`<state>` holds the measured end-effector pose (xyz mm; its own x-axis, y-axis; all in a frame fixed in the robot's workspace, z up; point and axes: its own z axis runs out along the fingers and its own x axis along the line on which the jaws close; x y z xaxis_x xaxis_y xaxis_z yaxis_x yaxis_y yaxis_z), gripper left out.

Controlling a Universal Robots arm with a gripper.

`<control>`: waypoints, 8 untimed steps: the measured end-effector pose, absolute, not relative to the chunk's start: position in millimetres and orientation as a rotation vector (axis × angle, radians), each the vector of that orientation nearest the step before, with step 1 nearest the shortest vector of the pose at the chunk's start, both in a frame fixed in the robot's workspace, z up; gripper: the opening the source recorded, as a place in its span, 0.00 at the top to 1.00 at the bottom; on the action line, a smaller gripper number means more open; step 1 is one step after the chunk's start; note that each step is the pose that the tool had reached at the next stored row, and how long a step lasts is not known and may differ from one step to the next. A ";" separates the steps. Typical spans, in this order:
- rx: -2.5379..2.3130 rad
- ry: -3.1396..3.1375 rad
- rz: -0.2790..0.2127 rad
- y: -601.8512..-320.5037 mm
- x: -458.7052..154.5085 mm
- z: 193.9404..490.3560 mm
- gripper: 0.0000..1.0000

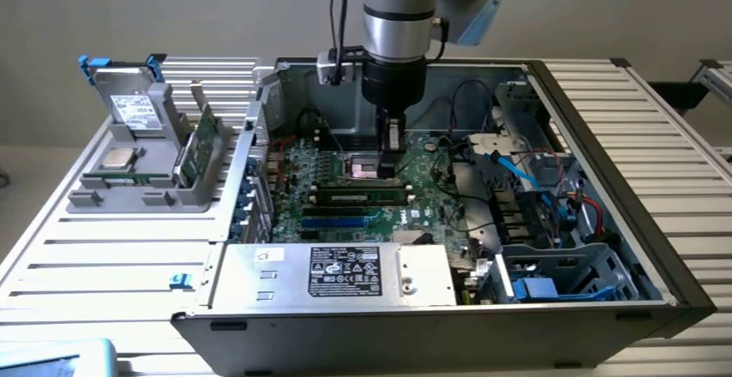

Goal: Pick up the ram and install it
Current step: 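Press down the ram until it locks into place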

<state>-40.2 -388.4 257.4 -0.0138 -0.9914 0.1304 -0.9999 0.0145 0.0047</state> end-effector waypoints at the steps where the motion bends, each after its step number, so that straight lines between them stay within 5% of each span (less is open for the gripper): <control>1: 2.134 -2.165 0.131 -388.6 -39.3 256.7 0.89; 8: 2.130 -2.160 0.118 -389.2 -33.7 247.3 0.89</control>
<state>-33.7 -389.2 247.3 -0.0122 -0.9915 0.1297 -0.9997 0.0148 0.0187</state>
